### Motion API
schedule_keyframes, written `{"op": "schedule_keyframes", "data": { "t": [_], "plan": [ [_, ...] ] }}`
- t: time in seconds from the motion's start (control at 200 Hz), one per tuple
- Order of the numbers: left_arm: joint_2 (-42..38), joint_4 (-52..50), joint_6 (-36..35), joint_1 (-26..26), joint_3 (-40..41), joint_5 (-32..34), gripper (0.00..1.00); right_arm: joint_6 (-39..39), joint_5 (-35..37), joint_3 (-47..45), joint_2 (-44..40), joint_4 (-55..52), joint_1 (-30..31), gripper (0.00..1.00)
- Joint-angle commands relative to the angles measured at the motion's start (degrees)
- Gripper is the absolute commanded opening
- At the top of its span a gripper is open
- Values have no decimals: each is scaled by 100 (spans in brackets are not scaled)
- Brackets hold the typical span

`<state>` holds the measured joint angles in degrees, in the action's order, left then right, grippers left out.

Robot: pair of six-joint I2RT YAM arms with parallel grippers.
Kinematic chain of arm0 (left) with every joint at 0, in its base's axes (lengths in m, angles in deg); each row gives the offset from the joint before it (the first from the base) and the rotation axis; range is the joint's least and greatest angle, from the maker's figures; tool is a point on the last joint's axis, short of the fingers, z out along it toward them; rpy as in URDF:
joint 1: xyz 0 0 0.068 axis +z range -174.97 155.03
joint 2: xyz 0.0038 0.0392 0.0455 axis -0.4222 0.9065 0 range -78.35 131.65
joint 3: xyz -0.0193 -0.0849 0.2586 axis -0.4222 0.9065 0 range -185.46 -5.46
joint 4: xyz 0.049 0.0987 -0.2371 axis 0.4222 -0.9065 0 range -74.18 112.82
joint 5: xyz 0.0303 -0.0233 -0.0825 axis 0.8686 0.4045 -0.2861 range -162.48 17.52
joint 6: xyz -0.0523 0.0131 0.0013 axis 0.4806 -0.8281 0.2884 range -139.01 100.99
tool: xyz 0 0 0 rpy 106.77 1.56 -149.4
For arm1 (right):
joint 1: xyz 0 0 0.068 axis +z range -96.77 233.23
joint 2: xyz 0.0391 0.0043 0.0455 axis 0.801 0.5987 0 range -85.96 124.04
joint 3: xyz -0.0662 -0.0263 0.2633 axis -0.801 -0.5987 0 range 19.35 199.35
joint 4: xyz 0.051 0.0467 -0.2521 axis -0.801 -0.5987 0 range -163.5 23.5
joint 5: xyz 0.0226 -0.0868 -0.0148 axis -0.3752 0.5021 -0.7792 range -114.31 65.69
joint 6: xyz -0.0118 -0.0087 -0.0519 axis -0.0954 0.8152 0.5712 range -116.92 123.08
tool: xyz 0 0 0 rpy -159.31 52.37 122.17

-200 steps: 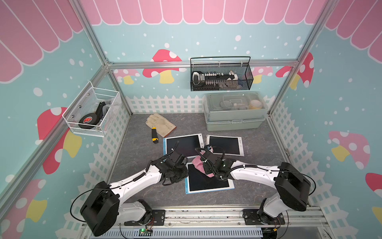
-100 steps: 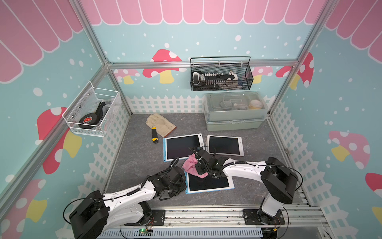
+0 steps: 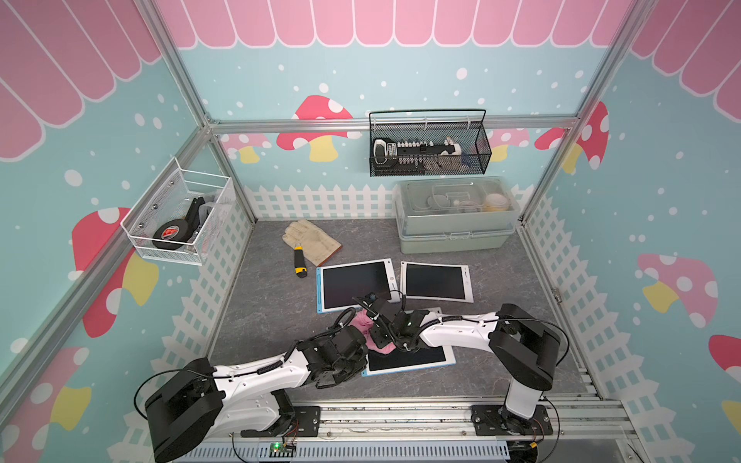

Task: Wipe the drawing tablet
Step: Wipe the dirt from the drawing tablet.

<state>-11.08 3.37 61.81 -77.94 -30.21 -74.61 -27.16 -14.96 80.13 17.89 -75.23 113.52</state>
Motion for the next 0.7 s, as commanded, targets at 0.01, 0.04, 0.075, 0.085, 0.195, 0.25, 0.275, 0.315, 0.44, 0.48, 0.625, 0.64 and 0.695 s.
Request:
{"op": "schedule_keyframes", "data": {
  "t": [0.01,0.04,0.075,0.085,0.195,0.25,0.275,0.315,0.44,0.48,0.625,0.64,0.695],
  "plan": [
    [183,-422,153,-64,237,159,20,-78,-297,253,231,277,218,0],
    [167,-442,183,-86,263,173,19,-146,-463,280,313,405,233,0],
    [149,-469,214,-107,293,194,19,-264,-659,302,409,571,242,0],
    [149,-483,222,-112,302,204,19,-305,-720,303,439,622,239,0],
    [185,-594,268,-134,340,213,17,-695,-1077,307,804,1079,193,0],
    [244,-650,268,-135,320,213,17,-888,-1128,170,823,1131,39,0],
    [272,-687,268,-141,301,213,16,-966,-1161,40,760,1240,-64,0],
    [323,-731,277,-152,281,213,16,-1046,-1176,-264,615,1421,-212,0],
    [447,-780,294,-187,218,213,15,-935,-1624,-959,47,1915,-660,0],
    [477,-788,299,-196,208,209,14,-906,-1882,-1074,-41,2123,-740,0],
    [521,-851,295,-196,164,222,13,-1008,-2450,-1167,70,2722,-848,0],
    [500,-884,299,-195,145,238,13,-1053,-2476,-1180,90,2807,-857,0],
    [275,-966,287,-238,44,370,15,-1266,-2587,-1244,117,3145,-902,0]
  ]
}}
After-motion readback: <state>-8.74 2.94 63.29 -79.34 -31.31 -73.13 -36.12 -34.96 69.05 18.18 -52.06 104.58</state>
